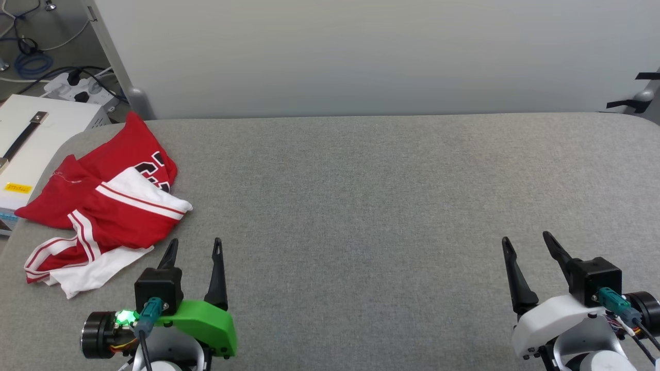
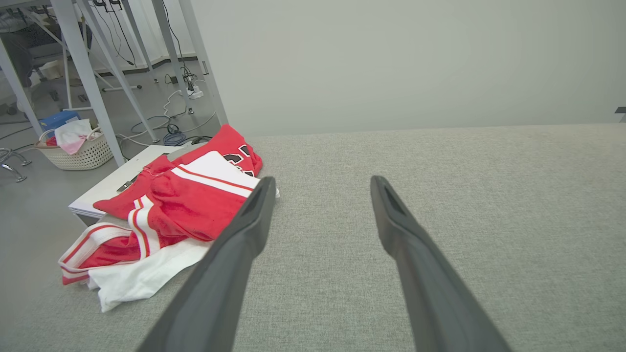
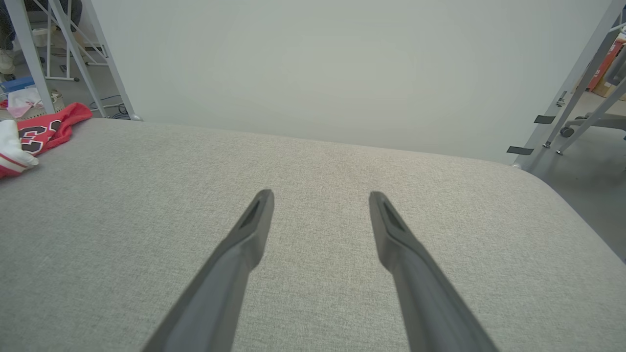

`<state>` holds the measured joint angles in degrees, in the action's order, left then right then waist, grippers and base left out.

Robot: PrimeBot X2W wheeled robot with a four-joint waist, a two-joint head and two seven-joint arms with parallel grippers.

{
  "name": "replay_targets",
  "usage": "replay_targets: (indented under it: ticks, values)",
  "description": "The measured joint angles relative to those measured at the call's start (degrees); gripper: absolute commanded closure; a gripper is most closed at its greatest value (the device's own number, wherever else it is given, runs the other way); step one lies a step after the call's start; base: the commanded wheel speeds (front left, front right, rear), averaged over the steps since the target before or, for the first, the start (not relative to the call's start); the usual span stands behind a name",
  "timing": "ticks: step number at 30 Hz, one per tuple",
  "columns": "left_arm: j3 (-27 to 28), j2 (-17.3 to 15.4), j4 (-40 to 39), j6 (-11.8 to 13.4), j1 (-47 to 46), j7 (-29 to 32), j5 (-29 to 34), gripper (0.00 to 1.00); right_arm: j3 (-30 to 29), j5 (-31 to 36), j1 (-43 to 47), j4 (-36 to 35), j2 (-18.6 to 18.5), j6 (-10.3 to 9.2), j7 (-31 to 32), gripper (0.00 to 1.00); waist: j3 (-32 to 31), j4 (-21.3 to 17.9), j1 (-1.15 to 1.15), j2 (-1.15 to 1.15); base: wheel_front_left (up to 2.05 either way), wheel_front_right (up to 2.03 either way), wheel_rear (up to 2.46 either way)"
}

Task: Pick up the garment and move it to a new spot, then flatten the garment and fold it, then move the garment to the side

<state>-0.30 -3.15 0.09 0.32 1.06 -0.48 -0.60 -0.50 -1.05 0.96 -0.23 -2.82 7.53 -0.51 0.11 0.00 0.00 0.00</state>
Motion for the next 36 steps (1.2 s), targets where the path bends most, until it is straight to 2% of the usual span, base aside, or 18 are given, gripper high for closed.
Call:
replay_targets:
  ticks: [36]
  values:
    - [-1.57,0.0,-0.9,1.94,0.0,-4.12,-0.48,0.0,-0.94,-4.01,1.06,-2.92,0.0,0.01,-4.31,0.0,0.02,0.43,0.0,0.0,0.0,0.0,0.0]
